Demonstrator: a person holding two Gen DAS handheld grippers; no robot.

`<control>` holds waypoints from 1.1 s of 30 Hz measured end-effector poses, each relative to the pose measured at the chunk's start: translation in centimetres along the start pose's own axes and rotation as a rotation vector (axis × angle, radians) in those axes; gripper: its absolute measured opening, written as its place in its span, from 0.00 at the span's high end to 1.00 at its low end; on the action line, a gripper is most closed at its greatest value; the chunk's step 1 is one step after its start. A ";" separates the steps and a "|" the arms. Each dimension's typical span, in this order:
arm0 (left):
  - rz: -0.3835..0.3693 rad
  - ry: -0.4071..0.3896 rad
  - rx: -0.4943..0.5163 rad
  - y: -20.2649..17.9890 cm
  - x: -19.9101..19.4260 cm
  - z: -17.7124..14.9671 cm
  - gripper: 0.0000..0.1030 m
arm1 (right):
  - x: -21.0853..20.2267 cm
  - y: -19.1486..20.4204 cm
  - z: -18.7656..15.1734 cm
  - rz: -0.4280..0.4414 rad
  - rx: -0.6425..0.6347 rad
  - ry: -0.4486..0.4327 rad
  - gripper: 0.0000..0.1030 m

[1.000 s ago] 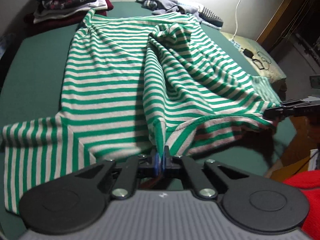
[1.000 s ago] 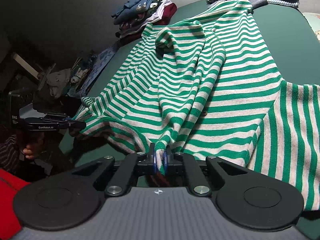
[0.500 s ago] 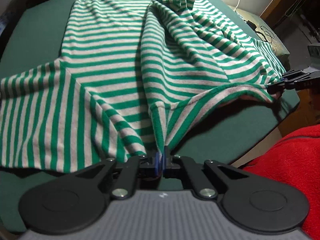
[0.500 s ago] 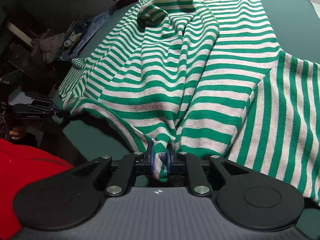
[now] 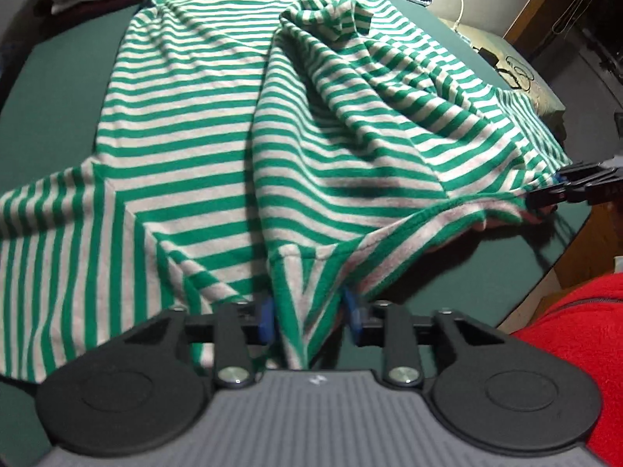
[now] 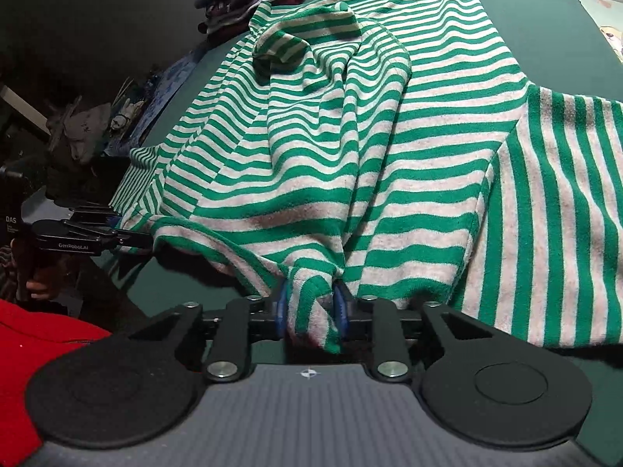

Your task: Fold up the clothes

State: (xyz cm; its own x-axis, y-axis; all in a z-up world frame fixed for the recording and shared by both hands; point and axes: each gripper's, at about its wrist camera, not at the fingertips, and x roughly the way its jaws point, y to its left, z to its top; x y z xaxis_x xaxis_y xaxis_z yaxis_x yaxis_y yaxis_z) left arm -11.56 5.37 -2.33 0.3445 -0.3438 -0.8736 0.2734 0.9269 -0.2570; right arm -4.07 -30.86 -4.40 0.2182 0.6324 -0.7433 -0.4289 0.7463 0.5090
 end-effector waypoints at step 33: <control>-0.044 0.043 0.104 0.1 -1.3 0.7 0.85 | 0.2 0.2 0.9 -0.024 0.016 -0.078 0.84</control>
State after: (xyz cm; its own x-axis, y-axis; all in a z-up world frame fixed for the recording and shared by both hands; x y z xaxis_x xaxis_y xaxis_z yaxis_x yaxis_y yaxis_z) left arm -11.30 5.84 -0.91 0.2916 -0.3750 -0.8800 0.3795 0.8898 -0.2534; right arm -3.31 -30.41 -4.07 0.2965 0.6280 -0.7195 -0.4090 0.7643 0.4985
